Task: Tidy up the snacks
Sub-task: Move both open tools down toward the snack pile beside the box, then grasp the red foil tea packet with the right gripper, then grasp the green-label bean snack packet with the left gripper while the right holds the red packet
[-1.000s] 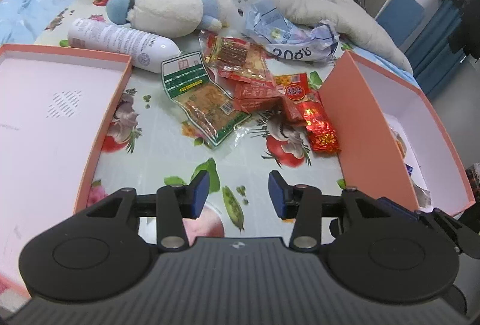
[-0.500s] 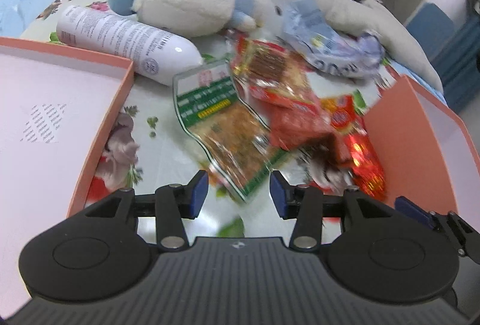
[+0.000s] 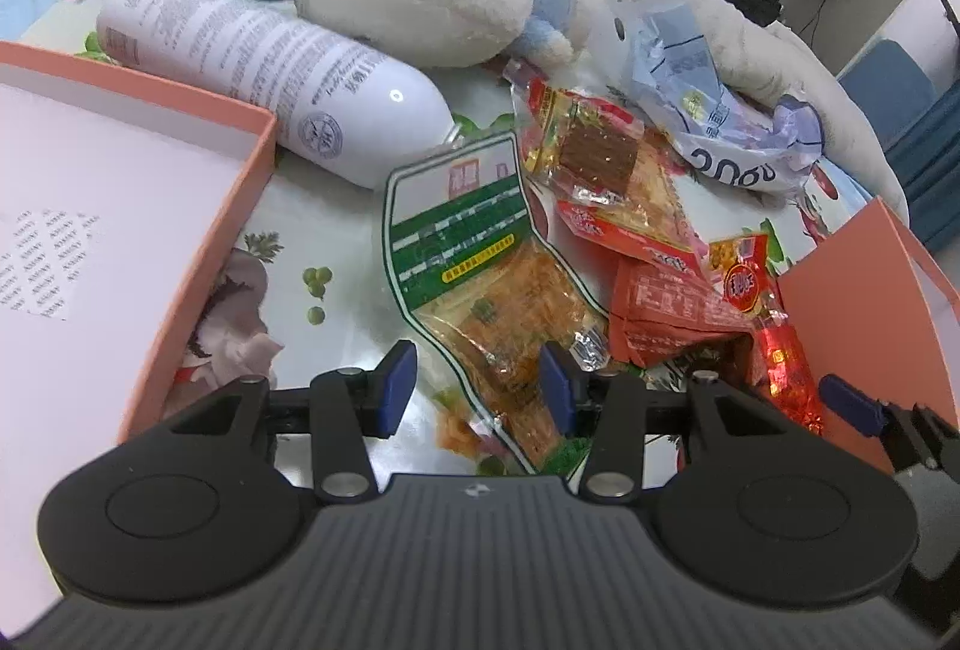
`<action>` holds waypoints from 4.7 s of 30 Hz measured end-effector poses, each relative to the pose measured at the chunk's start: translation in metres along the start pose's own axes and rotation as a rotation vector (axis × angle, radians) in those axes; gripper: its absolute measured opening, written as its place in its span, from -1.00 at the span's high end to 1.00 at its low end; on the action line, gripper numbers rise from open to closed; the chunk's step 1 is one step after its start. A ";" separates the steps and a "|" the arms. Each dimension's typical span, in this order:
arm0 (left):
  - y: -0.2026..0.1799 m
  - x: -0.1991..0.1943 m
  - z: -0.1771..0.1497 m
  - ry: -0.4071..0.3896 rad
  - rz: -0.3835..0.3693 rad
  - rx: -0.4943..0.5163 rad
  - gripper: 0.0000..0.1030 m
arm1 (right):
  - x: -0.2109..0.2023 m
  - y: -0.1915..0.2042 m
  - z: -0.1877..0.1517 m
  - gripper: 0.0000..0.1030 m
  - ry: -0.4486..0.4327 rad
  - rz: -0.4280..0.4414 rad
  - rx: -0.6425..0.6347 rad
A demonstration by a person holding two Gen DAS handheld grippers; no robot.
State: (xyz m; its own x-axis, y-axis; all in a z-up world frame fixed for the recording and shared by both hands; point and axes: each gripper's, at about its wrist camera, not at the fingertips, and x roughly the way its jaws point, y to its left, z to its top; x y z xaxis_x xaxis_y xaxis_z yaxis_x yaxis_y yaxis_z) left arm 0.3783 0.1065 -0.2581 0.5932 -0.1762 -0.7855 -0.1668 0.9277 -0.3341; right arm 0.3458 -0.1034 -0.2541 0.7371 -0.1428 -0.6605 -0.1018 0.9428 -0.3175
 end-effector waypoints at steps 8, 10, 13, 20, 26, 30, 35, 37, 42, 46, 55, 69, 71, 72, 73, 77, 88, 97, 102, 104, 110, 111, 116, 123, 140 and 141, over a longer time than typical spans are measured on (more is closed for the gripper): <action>-0.008 0.008 -0.002 -0.024 0.002 0.043 0.34 | 0.012 -0.007 -0.004 -0.20 0.086 0.051 0.065; -0.008 0.008 -0.002 -0.020 -0.008 0.038 0.42 | 0.011 -0.010 -0.005 -0.20 0.102 0.080 0.099; -0.011 0.005 -0.004 -0.017 -0.003 0.051 0.51 | 0.007 -0.010 -0.009 -0.23 0.112 0.106 0.111; -0.012 -0.018 -0.023 -0.001 0.018 0.047 0.59 | -0.018 -0.007 -0.028 -0.25 0.130 0.181 0.124; -0.007 -0.053 -0.054 0.009 0.052 0.035 0.63 | -0.049 -0.002 -0.048 -0.26 0.148 0.263 0.136; -0.005 -0.078 -0.078 0.016 0.089 0.045 0.65 | -0.072 0.001 -0.064 -0.26 0.157 0.321 0.137; -0.001 -0.108 -0.108 0.024 0.118 0.053 0.66 | -0.101 0.002 -0.088 -0.24 0.152 0.351 0.117; -0.001 -0.119 -0.119 0.030 0.128 0.062 0.67 | -0.113 0.002 -0.098 -0.22 0.127 0.336 0.090; -0.016 -0.135 -0.146 0.027 0.185 0.200 0.67 | -0.141 -0.009 -0.111 -0.22 0.038 0.290 0.078; -0.019 -0.140 -0.153 0.030 0.179 0.191 0.67 | -0.144 -0.024 -0.117 -0.60 0.025 0.264 0.115; -0.034 -0.140 -0.156 0.031 0.161 0.211 0.69 | -0.113 -0.035 -0.135 -0.33 0.146 0.327 0.247; -0.064 -0.177 -0.154 -0.023 0.071 0.214 0.82 | -0.163 -0.069 -0.124 -0.06 0.043 0.343 0.248; -0.071 -0.186 -0.156 -0.034 0.054 0.213 0.83 | -0.177 -0.076 -0.124 -0.06 0.020 0.342 0.249; -0.074 -0.190 -0.157 -0.036 0.048 0.217 0.83 | -0.184 -0.080 -0.123 -0.06 0.011 0.341 0.253; -0.078 -0.195 -0.158 -0.040 0.039 0.222 0.83 | -0.192 -0.085 -0.123 -0.06 -0.001 0.343 0.259; -0.095 -0.217 -0.162 -0.050 -0.007 0.231 0.83 | -0.217 -0.100 -0.122 -0.06 -0.029 0.333 0.276; -0.139 -0.262 -0.172 -0.058 -0.086 0.254 0.83 | -0.278 -0.149 -0.133 -0.06 -0.093 0.293 0.340; -0.174 -0.265 -0.183 -0.048 -0.167 0.284 0.83 | -0.294 -0.178 -0.145 -0.06 -0.112 0.237 0.387; -0.200 -0.252 -0.183 -0.025 -0.201 0.297 0.84 | -0.290 -0.194 -0.149 -0.06 -0.112 0.206 0.430; -0.211 -0.246 -0.179 -0.016 -0.211 0.313 0.88 | -0.287 -0.202 -0.149 -0.06 -0.112 0.197 0.446; -0.241 -0.222 -0.164 -0.003 -0.229 0.347 0.96 | -0.257 -0.222 -0.150 -0.06 -0.073 0.189 0.495; -0.245 -0.218 -0.162 -0.005 -0.229 0.357 0.96 | -0.252 -0.224 -0.148 -0.06 -0.070 0.186 0.497; -0.254 -0.198 -0.157 0.031 -0.217 0.365 0.96 | -0.232 -0.241 -0.145 -0.06 -0.058 0.175 0.519; -0.231 -0.168 -0.162 0.122 -0.179 0.357 0.94 | -0.213 -0.250 -0.149 -0.06 -0.025 0.189 0.520; -0.153 -0.122 -0.188 0.312 -0.062 0.079 -0.40 | -0.231 -0.212 -0.167 -0.06 0.008 0.261 0.484; -0.151 -0.119 -0.189 0.315 -0.061 0.068 -0.40 | -0.232 -0.210 -0.168 -0.06 0.010 0.262 0.483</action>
State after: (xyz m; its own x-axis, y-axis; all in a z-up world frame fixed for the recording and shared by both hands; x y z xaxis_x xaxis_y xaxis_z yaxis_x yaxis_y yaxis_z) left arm 0.1843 -0.0751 -0.2128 0.3260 -0.3156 -0.8911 -0.0790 0.9302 -0.3583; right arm 0.0841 -0.3187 -0.1490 0.7218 0.1144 -0.6825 0.0394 0.9779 0.2055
